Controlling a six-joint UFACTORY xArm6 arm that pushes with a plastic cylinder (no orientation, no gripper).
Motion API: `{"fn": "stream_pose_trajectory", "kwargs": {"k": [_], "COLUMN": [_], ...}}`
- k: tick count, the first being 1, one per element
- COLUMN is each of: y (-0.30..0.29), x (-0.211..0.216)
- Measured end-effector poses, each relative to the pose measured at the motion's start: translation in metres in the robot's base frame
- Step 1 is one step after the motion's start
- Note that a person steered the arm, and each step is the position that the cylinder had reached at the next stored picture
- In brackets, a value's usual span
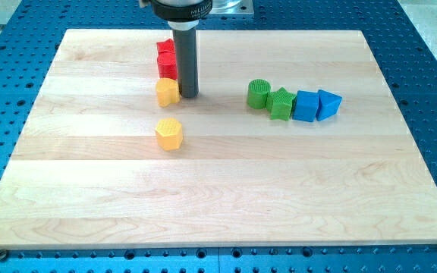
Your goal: Move the yellow heart to the bottom of the red circle
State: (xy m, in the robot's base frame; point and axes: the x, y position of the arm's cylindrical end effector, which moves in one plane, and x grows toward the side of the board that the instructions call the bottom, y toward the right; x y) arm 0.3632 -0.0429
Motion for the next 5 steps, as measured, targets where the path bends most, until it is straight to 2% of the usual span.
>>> {"fn": "stream_pose_trajectory", "kwargs": {"k": [1, 2, 3, 4, 5], "y": [0.027, 0.037, 0.033, 0.019, -0.008], "x": [0.015, 0.067, 0.142, 0.175, 0.167]}}
